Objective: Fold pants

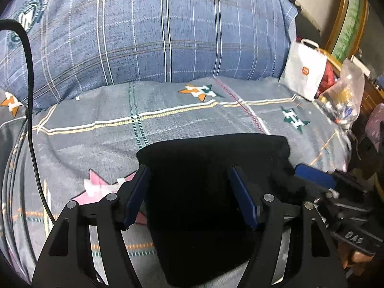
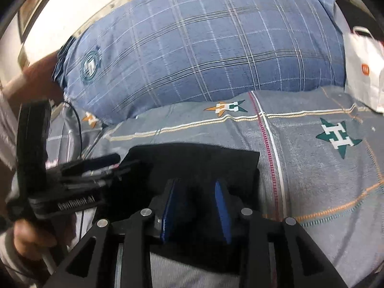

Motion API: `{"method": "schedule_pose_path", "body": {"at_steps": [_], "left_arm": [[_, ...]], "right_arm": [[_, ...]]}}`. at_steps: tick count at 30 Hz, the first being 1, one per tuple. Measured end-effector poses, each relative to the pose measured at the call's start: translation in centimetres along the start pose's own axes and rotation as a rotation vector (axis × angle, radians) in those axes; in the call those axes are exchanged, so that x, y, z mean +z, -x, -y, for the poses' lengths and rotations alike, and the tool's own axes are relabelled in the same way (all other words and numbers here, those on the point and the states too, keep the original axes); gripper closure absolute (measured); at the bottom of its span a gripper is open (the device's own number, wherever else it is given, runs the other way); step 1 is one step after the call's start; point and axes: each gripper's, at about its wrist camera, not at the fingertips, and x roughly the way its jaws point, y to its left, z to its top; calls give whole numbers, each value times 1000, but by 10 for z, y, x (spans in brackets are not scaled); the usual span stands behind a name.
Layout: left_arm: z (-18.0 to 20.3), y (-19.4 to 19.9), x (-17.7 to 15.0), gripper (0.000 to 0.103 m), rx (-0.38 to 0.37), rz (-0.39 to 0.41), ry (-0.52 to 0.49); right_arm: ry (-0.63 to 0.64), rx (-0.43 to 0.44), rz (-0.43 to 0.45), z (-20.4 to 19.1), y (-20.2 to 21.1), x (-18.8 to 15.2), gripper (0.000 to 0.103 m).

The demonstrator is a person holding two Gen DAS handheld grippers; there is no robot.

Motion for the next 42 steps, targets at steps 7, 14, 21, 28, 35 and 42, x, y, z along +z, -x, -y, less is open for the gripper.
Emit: {"method": "schedule_pose_path", "body": {"at_steps": [7,14,21,28,35,42], "left_arm": [[8,4,-22,35,-8,-22,-7],[13,-1,-34,34,44,-9,-39],[8,2,-31,34,44,-19,-8],[10,9,-29,34,52,-9,-10],[6,1,-32,34,55,-31,-1],[-3,1,-33,34,18,-48,36]], "right_arm": [[-19,-54,-56,8,-1,-29,70],[28,-108,-41,5,-1,-52,69],[-8,-69,-3,11,16,-38,69],[-8,-15,11,0,16,-24,69],[-1,-41,-49,1,-2,-40,69],[-88,2,-2,23,9,-43,68]]}}
